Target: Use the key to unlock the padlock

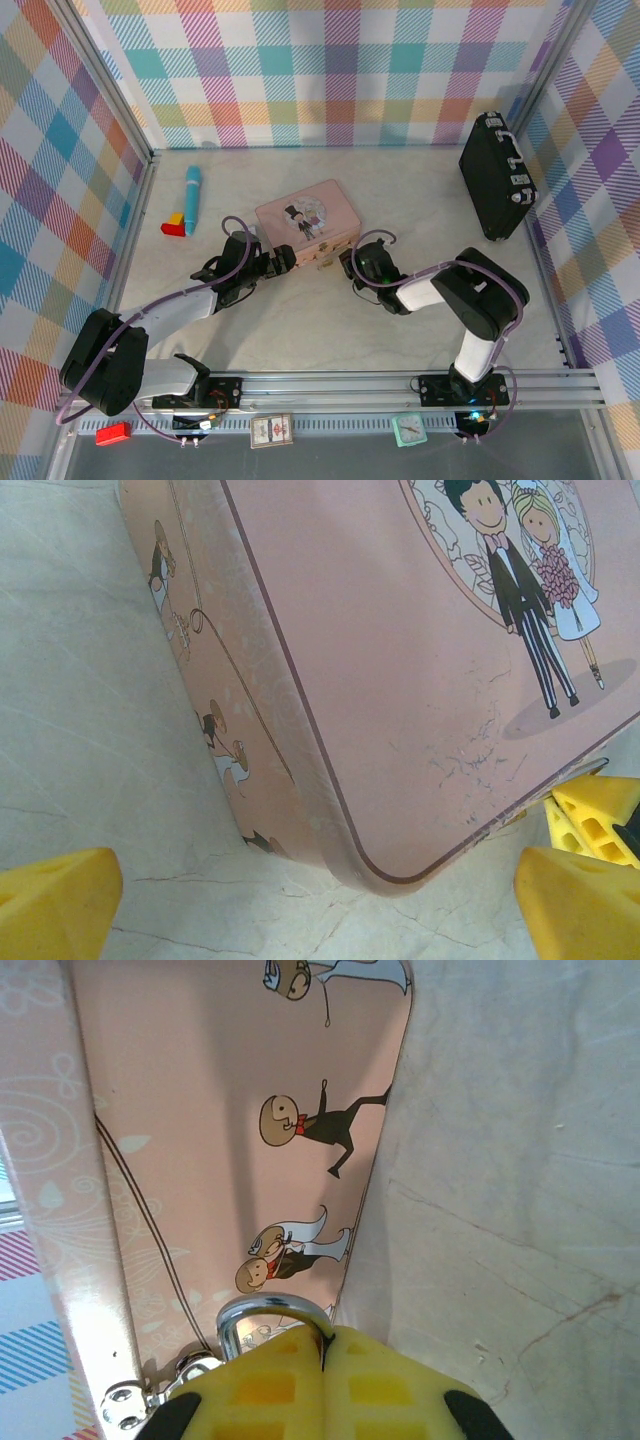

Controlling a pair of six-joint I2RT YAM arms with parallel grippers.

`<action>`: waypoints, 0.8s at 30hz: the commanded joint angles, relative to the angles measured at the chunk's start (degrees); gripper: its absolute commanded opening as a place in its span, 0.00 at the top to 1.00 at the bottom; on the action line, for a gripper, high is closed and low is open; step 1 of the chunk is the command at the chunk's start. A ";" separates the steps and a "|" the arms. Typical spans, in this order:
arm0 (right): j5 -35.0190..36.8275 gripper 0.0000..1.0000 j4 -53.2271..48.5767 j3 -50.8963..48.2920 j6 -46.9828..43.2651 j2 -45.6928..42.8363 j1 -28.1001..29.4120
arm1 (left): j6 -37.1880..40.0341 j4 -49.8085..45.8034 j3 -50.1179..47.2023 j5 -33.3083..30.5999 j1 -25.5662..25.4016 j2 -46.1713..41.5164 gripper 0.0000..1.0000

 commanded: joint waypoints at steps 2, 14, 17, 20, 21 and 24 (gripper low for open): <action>1.03 1.00 -2.67 -0.22 -1.78 -2.34 -0.37 | 0.23 0.84 -0.69 0.10 0.86 -1.38 0.00; 1.04 1.00 -19.60 0.16 -12.59 -14.46 -1.09 | 0.58 0.23 -0.52 -0.25 0.88 -1.81 0.00; 1.45 1.00 -26.71 -0.70 -17.79 -21.06 -1.35 | 0.58 0.25 -0.60 -0.25 0.93 -2.07 0.00; 1.95 1.00 -33.99 -0.54 -23.82 -27.91 -1.67 | 0.59 0.36 -0.60 0.09 0.89 -2.26 0.00; 2.30 1.00 -37.26 -0.11 -26.08 -30.29 -1.63 | 0.57 0.27 -0.61 0.32 0.89 -2.39 0.00; 3.35 1.00 -45.72 1.89 -32.50 -35.89 -1.62 | 1.06 0.10 -0.60 0.80 0.94 -3.53 0.00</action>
